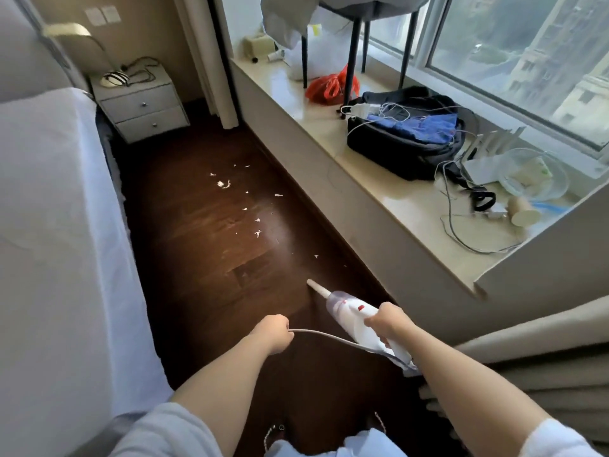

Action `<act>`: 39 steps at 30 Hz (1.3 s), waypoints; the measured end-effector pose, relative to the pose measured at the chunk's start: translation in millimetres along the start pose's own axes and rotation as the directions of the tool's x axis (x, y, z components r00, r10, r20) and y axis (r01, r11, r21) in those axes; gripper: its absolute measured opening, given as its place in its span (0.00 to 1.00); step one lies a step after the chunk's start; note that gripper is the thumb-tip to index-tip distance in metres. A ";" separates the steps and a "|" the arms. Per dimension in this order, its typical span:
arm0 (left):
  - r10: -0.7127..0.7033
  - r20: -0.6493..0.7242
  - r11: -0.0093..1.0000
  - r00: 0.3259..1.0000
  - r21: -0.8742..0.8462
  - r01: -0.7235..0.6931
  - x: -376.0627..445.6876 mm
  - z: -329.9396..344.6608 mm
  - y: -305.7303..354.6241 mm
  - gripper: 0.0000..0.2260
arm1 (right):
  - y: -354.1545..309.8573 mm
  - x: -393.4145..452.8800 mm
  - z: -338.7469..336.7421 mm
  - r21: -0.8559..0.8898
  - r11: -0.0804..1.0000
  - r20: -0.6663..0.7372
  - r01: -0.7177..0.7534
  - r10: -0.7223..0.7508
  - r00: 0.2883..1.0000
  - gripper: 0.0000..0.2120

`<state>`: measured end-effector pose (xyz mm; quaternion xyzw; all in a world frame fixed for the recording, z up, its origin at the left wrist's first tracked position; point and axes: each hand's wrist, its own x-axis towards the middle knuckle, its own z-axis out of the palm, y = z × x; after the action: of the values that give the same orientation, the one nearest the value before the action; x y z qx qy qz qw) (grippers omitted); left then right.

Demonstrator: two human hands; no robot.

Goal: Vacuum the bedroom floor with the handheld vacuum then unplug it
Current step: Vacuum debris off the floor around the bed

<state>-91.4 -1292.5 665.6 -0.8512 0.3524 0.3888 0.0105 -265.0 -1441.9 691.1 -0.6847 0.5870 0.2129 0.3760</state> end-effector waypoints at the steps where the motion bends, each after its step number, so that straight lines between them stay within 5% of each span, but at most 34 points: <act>1: -0.005 -0.008 1.000 1.000 -0.015 0.005 0.0 -0.2 6.8 0.11 | 2.9 5.4 -6.9 0.002 1.000 -0.007 0.005 -0.005 1.000 0.15; 7: -0.048 -0.017 0.996 0.999 -0.070 0.047 -0.4 9.3 42.6 0.11 | 27.7 38.6 -41.8 0.003 0.999 0.017 -0.044 0.044 0.999 0.08; 12: -0.060 -0.032 0.992 0.998 -0.115 0.056 -0.4 24.3 71.3 0.09 | 59.1 56.9 -66.1 0.002 0.997 -0.012 -0.072 0.072 0.997 0.15; 19: -0.106 -0.066 0.976 0.992 -0.198 0.091 -9.5 38.8 90.9 0.08 | 70.7 62.9 -83.4 0.139 0.990 0.033 0.014 -0.019 0.999 0.10; 39: -0.220 -0.083 0.948 0.972 -0.252 0.193 7.6 -5.7 20.7 0.06 | -31.3 83.7 -61.2 0.042 0.994 0.094 0.104 -0.107 0.990 0.11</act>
<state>-96.8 -1314.2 669.8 -0.8984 0.2111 0.3782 -0.0723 -225.6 -1541.7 676.4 -0.6965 0.5350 0.2147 0.4273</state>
